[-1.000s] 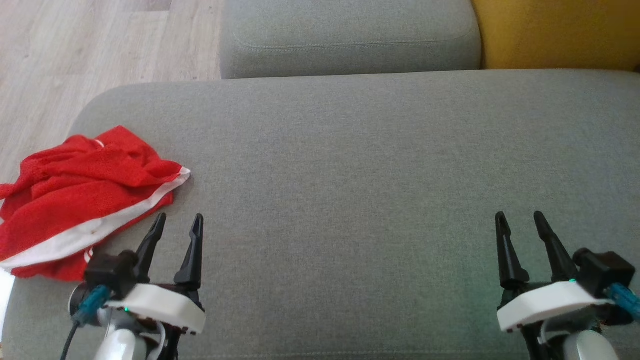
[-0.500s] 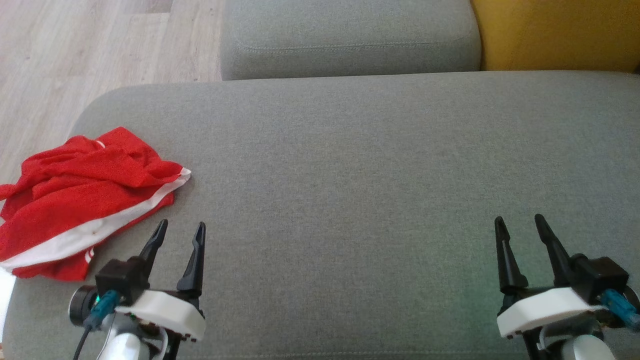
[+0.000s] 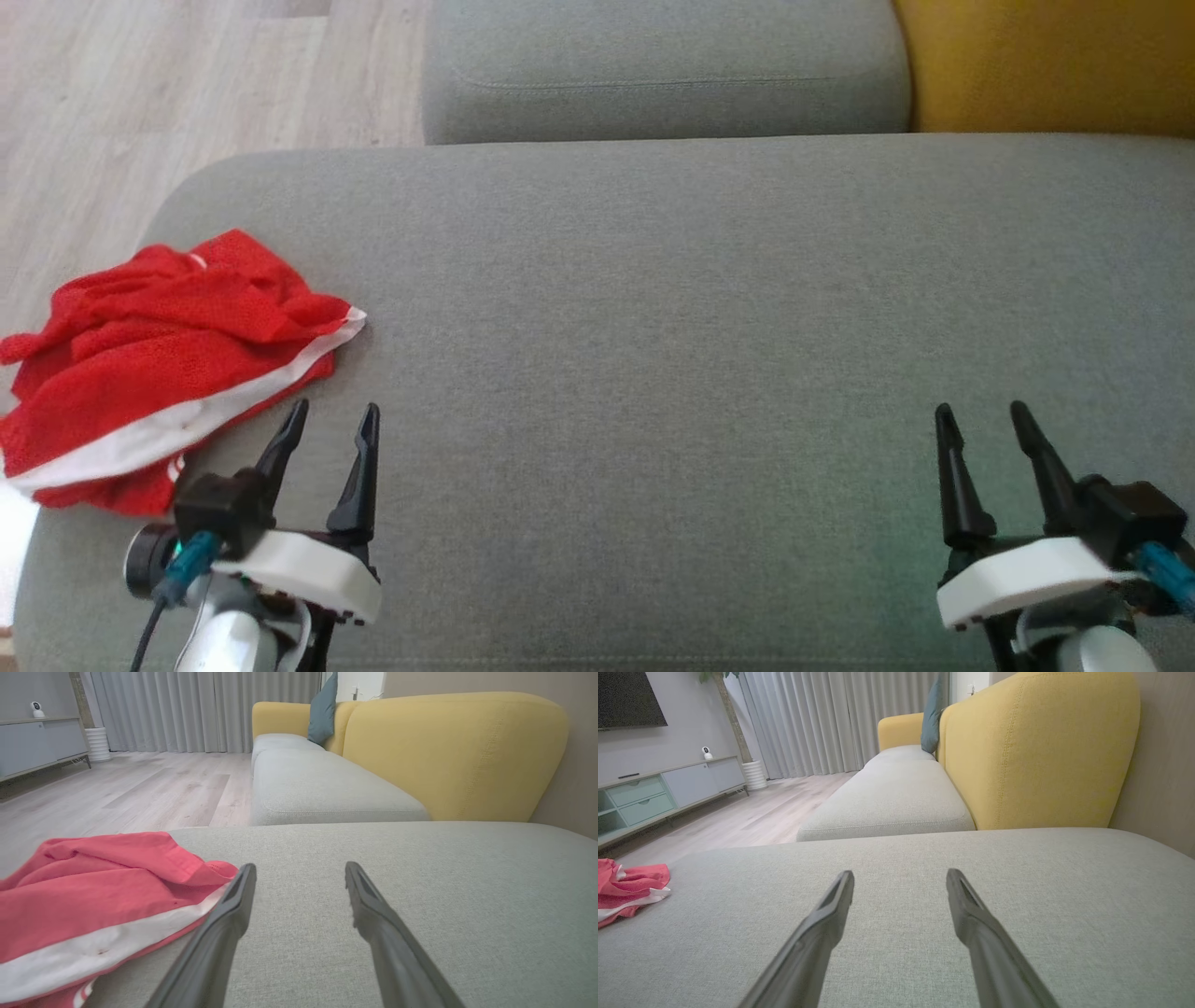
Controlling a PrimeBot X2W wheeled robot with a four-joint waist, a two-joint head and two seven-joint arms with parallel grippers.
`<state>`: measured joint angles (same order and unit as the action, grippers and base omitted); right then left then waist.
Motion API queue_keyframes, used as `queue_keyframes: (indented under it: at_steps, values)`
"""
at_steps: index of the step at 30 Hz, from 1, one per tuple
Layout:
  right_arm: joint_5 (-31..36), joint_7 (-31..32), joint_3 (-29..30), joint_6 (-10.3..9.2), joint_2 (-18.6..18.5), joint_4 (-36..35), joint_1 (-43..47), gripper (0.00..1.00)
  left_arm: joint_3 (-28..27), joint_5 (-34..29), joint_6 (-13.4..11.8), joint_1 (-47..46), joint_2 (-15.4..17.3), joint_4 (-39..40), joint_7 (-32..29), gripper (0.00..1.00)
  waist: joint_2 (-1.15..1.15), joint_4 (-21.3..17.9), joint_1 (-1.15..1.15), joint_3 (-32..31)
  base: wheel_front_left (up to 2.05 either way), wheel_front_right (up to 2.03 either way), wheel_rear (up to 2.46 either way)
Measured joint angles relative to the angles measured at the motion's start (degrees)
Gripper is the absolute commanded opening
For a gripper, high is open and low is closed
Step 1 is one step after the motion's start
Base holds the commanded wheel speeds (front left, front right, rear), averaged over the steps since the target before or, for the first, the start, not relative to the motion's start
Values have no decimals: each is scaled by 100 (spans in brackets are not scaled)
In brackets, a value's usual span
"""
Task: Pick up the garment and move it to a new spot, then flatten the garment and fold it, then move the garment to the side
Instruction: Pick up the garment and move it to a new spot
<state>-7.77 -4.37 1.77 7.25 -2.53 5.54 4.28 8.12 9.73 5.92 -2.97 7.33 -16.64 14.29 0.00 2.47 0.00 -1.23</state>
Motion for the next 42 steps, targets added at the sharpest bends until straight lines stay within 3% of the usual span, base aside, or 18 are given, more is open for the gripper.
queue_keyframes:
  at_steps: [4, 22, 27, 32, 42]
  values:
    - [11, 0, 57, 0, 0, -26, 1, 100, -19, -5, -46, -37, -5, 32, 0, 100, 0, 166, 0, 25, 0, 0, 0]
    - [80, 237, -179, 0, 4, -615, -12, 100, -400, 1, -194, -253, 18, 27, 1, 100, 0, 1944, 0, 143, 0, 0, 0]
    - [80, 247, -232, 0, 4, -642, -14, 100, -523, 1, -196, -252, 45, 25, 1, 100, 0, 2242, 0, 157, 0, 0, 0]
    - [79, 289, -270, 0, 4, -660, -15, 100, -537, 1, -196, -249, 53, 29, 1, 100, 0, 2386, 0, 173, 0, 0, 0]
    - [70, 345, -298, 0, 4, -702, -14, 100, -528, 1, -126, -253, 48, 12, 1, 100, 0, 2305, 0, 262, 0, 0, 0]
